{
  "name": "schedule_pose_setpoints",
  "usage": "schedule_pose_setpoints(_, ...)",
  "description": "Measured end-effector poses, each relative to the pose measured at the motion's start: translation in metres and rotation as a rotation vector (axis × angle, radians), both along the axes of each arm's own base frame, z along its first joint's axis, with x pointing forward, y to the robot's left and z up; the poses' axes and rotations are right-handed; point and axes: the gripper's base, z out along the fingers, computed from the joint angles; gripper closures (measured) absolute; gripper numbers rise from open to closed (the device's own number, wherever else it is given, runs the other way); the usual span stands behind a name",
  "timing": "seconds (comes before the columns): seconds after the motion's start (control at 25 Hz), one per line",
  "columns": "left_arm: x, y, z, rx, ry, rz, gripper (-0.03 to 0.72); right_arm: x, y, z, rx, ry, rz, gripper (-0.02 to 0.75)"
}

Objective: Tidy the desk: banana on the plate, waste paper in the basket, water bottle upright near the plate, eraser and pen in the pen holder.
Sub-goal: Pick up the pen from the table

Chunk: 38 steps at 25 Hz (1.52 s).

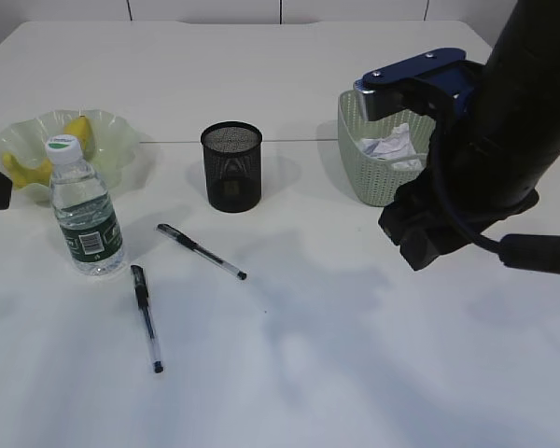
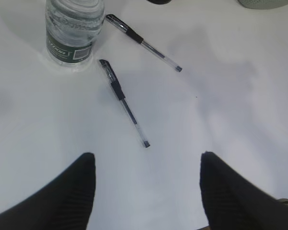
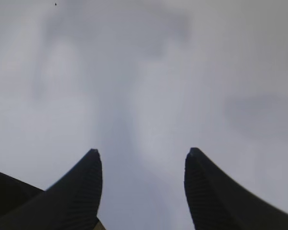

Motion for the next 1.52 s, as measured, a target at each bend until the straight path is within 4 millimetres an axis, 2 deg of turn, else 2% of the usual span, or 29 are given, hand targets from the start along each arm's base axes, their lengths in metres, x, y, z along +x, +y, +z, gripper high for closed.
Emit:
schedule_pose_setpoints(0.2, 0.000, -0.011, -0.001, 0.026, -0.015, 0.013, 0.208, 0.000, 0.000, 0.000, 0.000, -0.001, 0.002, 0.328)
schedule_pose_setpoints(0.36, 0.008, -0.033, -0.011, 0.003, 0.000, -0.012, 0.218, 0.000, 0.001, 0.000, 0.009, 0.004, 0.000, 0.328)
schedule_pose_setpoints(0.6, 0.031, -0.082, -0.055, 0.020, 0.086, -0.060, 0.236, -0.001, 0.001, 0.000, 0.015, 0.006, -0.001, 0.328)
schedule_pose_setpoints(0.72, 0.044, -0.094, -0.080, 0.036, 0.133, -0.029, 0.241, -0.001, 0.001, 0.000, 0.017, 0.007, -0.002, 0.328)
schedule_pose_setpoints(1.0, 0.075, -0.109, -0.138, 0.049, 0.205, 0.077, 0.244, -0.001, 0.001, 0.000, 0.018, 0.010, -0.002, 0.328)
schedule_pose_setpoints(1.16, 0.087, -0.116, -0.162, 0.061, 0.258, 0.115, 0.244, -0.001, 0.001, 0.000, 0.019, 0.011, -0.002, 0.328)
schedule_pose_setpoints(1.28, 0.091, -0.118, -0.173, 0.053, 0.291, 0.158, 0.244, -0.001, 0.001, 0.000, 0.019, 0.011, -0.002, 0.328)
schedule_pose_setpoints(1.52, 0.093, -0.117, -0.180, 0.055, 0.314, 0.212, 0.247, -0.001, 0.001, 0.000, 0.019, 0.011, -0.001, 0.328)
